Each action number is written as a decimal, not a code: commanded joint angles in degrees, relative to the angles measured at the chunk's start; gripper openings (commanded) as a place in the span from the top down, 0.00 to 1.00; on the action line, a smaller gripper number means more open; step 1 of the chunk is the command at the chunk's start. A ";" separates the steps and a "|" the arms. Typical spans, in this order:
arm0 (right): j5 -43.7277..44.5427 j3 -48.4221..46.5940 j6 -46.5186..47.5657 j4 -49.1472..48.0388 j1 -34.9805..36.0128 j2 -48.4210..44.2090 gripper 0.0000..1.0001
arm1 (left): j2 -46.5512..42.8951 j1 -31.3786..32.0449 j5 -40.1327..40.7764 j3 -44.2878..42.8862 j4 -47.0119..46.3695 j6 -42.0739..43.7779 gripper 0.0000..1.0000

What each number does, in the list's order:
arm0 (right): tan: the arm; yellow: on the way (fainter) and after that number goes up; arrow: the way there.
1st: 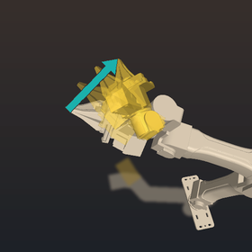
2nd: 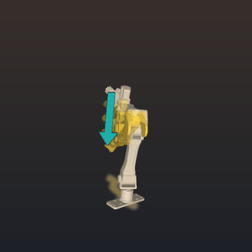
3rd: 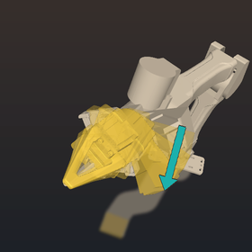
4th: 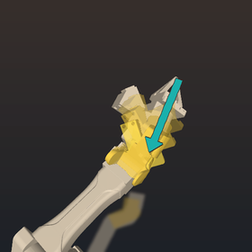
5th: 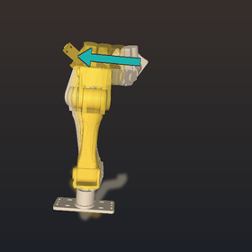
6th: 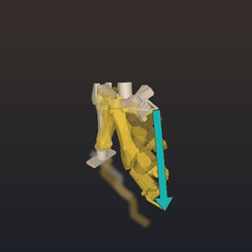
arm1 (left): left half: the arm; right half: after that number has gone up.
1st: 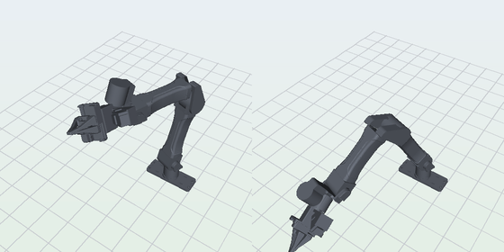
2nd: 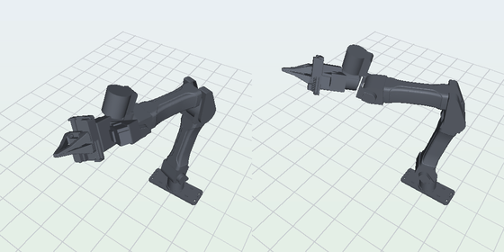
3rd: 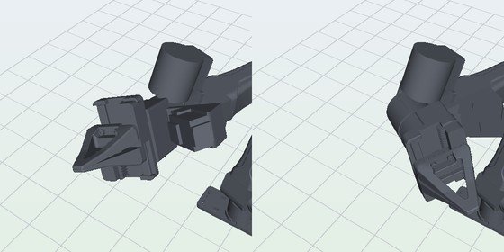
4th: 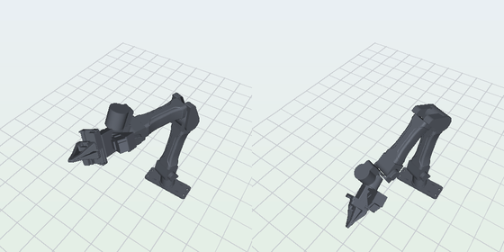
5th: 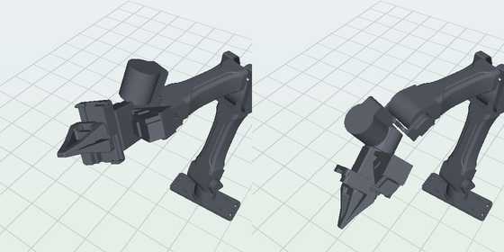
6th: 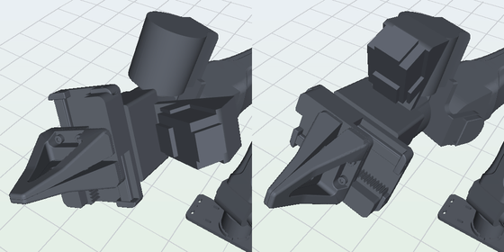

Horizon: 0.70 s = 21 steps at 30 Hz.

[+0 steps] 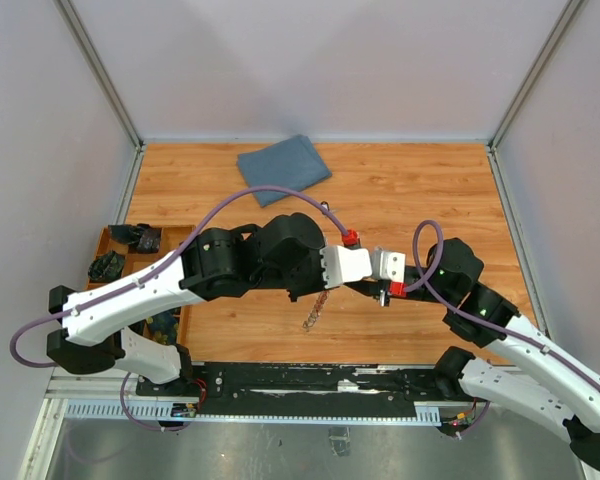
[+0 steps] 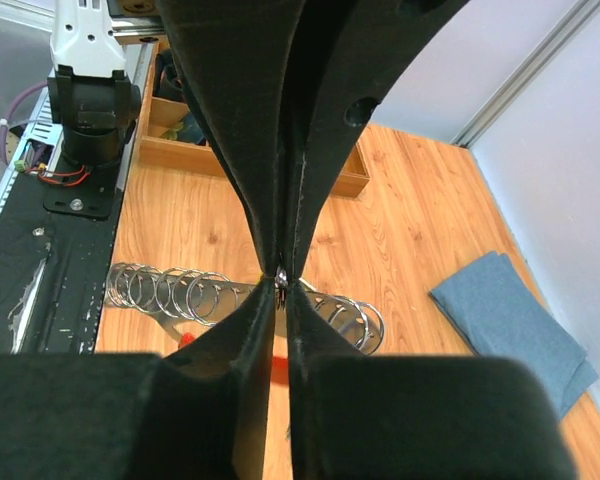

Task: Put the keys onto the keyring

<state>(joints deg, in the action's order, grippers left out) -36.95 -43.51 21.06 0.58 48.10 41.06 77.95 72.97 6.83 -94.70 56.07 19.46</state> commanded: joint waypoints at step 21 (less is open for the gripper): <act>0.33 -5.09 -4.65 -3.09 1.45 -5.28 1.00 | -15.34 0.86 -1.72 9.17 -21.87 -3.03 0.67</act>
<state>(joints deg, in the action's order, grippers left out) -35.57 -45.41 17.72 -0.64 49.10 37.71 65.45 73.28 5.41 -87.29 41.56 17.74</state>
